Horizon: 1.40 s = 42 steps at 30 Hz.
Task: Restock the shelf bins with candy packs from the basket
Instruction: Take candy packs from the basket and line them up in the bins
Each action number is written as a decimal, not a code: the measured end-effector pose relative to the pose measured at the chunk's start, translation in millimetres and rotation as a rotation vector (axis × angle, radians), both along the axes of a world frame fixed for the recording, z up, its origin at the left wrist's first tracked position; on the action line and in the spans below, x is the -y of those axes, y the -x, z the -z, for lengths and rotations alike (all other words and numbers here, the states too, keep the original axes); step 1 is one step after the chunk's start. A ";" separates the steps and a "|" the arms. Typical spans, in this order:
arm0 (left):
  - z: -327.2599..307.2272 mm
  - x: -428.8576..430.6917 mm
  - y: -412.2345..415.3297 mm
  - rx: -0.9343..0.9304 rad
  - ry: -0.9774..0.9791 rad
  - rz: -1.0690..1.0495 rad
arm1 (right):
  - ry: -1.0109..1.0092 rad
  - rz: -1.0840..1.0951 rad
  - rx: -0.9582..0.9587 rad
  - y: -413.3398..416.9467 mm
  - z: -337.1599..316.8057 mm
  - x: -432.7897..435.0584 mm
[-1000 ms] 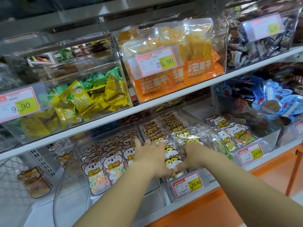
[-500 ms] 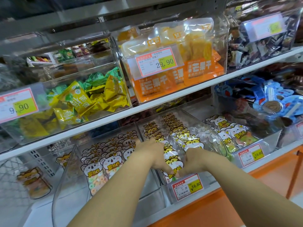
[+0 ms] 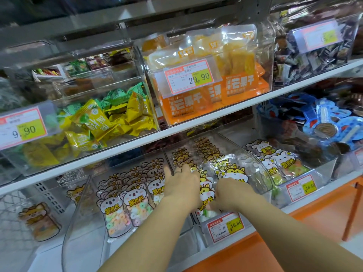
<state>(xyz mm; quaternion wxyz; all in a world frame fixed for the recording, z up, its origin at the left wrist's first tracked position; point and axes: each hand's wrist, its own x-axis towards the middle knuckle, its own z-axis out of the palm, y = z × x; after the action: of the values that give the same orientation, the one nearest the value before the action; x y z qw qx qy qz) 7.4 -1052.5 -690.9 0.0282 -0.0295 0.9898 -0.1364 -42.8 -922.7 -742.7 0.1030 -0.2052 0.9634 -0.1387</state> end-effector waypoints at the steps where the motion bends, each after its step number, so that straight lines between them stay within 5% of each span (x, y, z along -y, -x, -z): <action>1: 0.9 -1.1 0.7 0.012 0.012 -0.025 | -0.013 0.004 -0.015 -1.0 0.2 0.6; 9: 13.7 -13.1 -32.6 -0.142 0.033 0.163 | -0.093 0.091 0.117 14.4 -11.4 -22.3; 15: 17.6 -15.5 -37.2 0.041 0.094 0.251 | -0.075 0.128 0.038 18.2 2.8 -26.5; 21: 11.1 -9.9 -44.3 0.007 0.033 0.224 | -0.137 0.133 -0.100 12.4 -3.5 -37.1; 25: 8.8 -6.5 -72.9 -0.166 -0.138 0.275 | -0.136 0.129 -0.374 -27.1 -14.7 -45.5; 30: 33.2 10.4 -140.0 -0.353 -0.420 0.348 | 0.177 -0.050 -0.612 -113.2 -9.9 -30.5; 34: 76.1 38.5 -217.1 -0.275 -0.603 0.185 | 0.220 -0.189 -0.393 -191.0 20.4 1.9; 42: 202.1 115.1 -349.0 0.079 -0.586 -0.198 | -0.199 -0.382 0.231 -266.3 150.2 34.0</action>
<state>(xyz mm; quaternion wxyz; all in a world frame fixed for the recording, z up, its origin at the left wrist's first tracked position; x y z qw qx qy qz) 356.4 -1167.6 -893.0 0.0869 -0.1111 0.9774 0.1573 223.6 -956.7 -892.9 0.2569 -0.3553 0.8977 -0.0434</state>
